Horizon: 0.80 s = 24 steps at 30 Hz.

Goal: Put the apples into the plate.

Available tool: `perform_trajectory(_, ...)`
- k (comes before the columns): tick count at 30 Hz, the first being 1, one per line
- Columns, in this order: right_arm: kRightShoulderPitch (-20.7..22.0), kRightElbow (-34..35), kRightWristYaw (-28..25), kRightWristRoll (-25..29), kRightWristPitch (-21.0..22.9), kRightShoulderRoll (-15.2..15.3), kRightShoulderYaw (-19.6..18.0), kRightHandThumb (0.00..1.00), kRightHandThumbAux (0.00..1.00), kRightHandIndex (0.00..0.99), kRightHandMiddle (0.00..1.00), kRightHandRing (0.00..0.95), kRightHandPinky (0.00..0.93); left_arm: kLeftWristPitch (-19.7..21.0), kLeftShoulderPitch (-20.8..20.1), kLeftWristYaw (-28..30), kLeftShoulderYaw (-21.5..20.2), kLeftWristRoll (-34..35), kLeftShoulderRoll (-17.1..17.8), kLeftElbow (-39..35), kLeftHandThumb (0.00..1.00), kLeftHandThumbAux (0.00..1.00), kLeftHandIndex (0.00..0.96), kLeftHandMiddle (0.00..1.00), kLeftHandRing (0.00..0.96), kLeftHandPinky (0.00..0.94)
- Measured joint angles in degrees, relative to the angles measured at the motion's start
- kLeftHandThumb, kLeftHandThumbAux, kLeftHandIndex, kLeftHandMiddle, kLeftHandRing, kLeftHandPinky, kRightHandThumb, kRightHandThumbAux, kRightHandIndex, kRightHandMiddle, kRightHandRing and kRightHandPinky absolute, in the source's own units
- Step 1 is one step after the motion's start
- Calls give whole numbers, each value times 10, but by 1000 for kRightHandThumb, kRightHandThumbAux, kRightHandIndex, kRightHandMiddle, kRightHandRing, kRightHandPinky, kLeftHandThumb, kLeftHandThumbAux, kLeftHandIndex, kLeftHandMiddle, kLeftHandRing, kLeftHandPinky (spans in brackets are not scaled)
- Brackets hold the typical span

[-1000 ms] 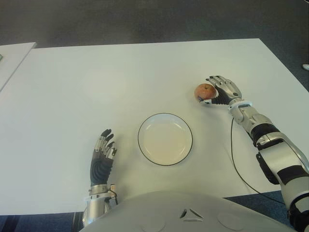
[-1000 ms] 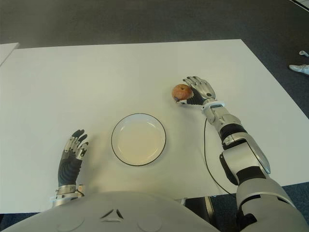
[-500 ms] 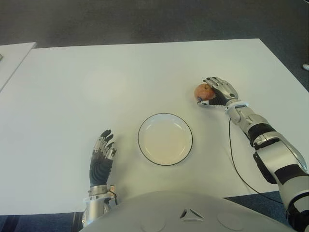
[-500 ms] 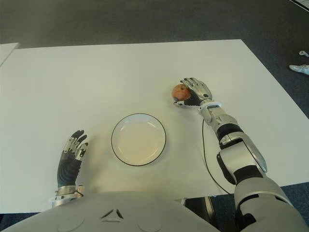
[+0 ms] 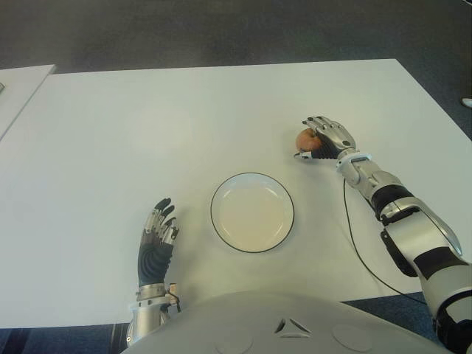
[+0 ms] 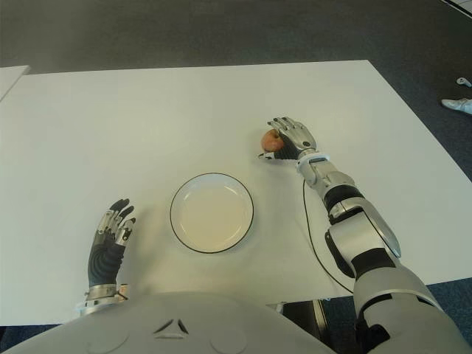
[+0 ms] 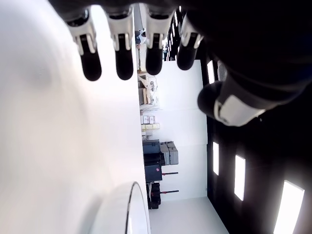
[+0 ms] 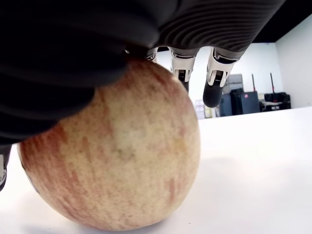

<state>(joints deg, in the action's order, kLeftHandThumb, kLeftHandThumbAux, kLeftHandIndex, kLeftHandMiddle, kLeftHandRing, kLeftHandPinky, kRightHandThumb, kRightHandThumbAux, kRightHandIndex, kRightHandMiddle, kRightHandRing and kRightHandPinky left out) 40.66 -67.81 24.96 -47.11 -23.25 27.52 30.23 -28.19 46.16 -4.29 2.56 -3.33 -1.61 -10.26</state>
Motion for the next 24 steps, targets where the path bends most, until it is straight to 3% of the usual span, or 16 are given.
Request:
perform_trajectory(4,2,-8,4,2,1,-8,2,317,421,61,52,33,51,0,1,0,1,0,0,-4,134,531,142,132,150,191)
perform_trajectory(6,4,-12,8,3,3,-12,3,340,439,148,157,120,89,0,1,0,3,0,-1,-6,134,530,143,133,150,193)
perform_trajectory(8,5,-17,13,3,7,-16,4,381,472,295,361,318,234,0,1,0,3,1,-1,-7,134,527,143,132,149,192)
perform_trajectory(9,6,-20,17,3,9,-19,6,388,481,328,397,356,272,0,2,0,4,1,-1,-8,134,527,143,132,149,191)
perform_trajectory(10,6,-22,21,2,11,-20,8,402,511,405,473,437,380,0,2,0,4,1,-1,-8,134,526,143,133,149,192)
perform_trajectory(15,11,-40,65,-8,18,-30,27,441,626,572,648,619,656,0,3,0,6,1,-2,-12,133,526,144,140,152,195)
perform_trajectory(24,13,-47,114,-9,5,-33,46,446,758,671,762,729,742,2,12,2,8,6,-2,-30,133,523,145,143,158,209)
